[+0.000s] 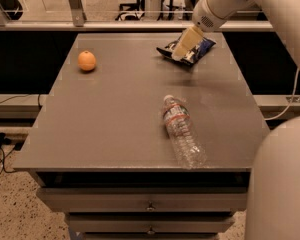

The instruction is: Pick blue chip bag

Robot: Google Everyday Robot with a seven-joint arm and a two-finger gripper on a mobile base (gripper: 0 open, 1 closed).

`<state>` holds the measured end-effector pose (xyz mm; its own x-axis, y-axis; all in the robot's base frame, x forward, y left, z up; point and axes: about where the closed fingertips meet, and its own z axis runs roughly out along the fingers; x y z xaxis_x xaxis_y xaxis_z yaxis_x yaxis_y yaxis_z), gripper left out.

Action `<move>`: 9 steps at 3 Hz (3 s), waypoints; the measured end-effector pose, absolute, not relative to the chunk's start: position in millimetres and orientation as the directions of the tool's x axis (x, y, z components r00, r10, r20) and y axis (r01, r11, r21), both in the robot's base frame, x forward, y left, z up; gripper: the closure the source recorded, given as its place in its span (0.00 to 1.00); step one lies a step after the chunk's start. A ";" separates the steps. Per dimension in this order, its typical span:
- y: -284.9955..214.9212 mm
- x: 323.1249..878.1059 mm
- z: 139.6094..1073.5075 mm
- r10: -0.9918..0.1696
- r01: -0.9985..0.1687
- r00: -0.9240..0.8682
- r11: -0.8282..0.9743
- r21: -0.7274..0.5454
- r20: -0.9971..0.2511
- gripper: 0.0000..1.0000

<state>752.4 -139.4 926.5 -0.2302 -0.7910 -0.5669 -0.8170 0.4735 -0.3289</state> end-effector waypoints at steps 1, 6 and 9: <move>-127.2 788.3 889.8 -0.686 -0.783 -0.385 0.597 -0.174 -0.618 0.00; -113.1 789.3 930.9 -0.558 -0.802 -0.365 0.595 -0.053 -0.745 0.95; -47.5 707.7 1029.0 -0.403 -0.971 -0.031 0.231 -0.069 -0.915 1.00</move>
Offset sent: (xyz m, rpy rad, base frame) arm 0.0787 0.0051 -0.0623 0.2388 0.2311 -0.2749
